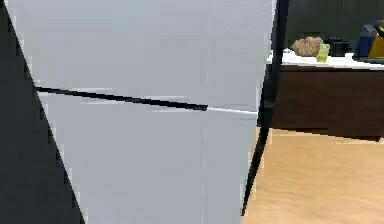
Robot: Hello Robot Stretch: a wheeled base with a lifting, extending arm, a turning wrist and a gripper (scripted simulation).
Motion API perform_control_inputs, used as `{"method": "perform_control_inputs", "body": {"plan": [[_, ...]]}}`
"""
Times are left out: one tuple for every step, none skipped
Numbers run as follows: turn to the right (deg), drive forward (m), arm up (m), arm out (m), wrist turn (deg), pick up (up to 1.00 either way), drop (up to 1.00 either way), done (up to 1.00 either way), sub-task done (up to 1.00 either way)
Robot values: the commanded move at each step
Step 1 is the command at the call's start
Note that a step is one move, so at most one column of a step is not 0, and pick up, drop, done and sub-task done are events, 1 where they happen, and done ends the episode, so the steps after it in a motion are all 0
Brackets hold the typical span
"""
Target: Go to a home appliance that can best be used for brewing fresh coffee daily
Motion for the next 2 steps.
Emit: {"method": "perform_control_inputs", "body": {"plan": [[45.0, 0.00, 0.00, 0.00, 0.0, 0.00, 0.00, 0.00, 0.00], [15.0, 0.00, 0.00, 0.00, 0.0, 0.00, 0.00, 0.00, 0.00]]}}
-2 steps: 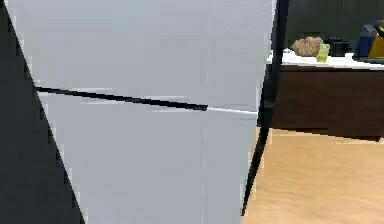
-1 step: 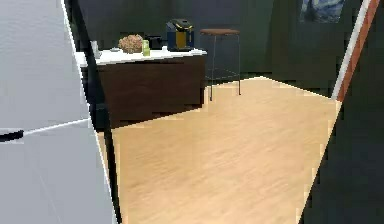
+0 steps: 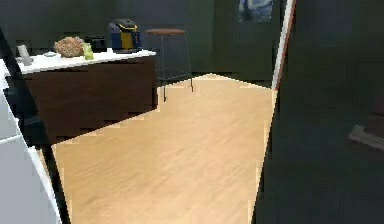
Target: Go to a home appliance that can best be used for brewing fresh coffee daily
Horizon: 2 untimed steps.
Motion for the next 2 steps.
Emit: {"method": "perform_control_inputs", "body": {"plan": [[0.0, 0.20, 0.00, 0.00, 0.0, 0.00, 0.00, 0.00, 0.00], [0.0, 0.40, 0.00, 0.00, 0.0, 0.00, 0.00, 0.00, 0.00]]}}
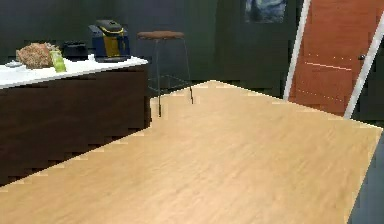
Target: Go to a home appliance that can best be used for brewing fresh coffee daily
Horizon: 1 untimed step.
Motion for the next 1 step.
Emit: {"method": "perform_control_inputs", "body": {"plan": [[-21.0, 0.00, 0.00, 0.00, 0.0, 0.00, 0.00, 0.00, 0.00]]}}
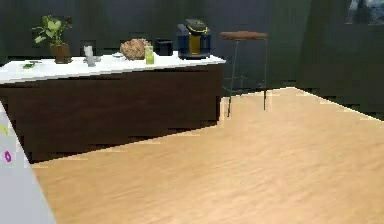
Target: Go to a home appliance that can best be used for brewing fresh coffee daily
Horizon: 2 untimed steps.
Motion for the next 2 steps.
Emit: {"method": "perform_control_inputs", "body": {"plan": [[0.0, 1.00, 0.00, 0.00, 0.0, 0.00, 0.00, 0.00, 0.00], [0.0, 0.75, 0.00, 0.00, 0.0, 0.00, 0.00, 0.00, 0.00]]}}
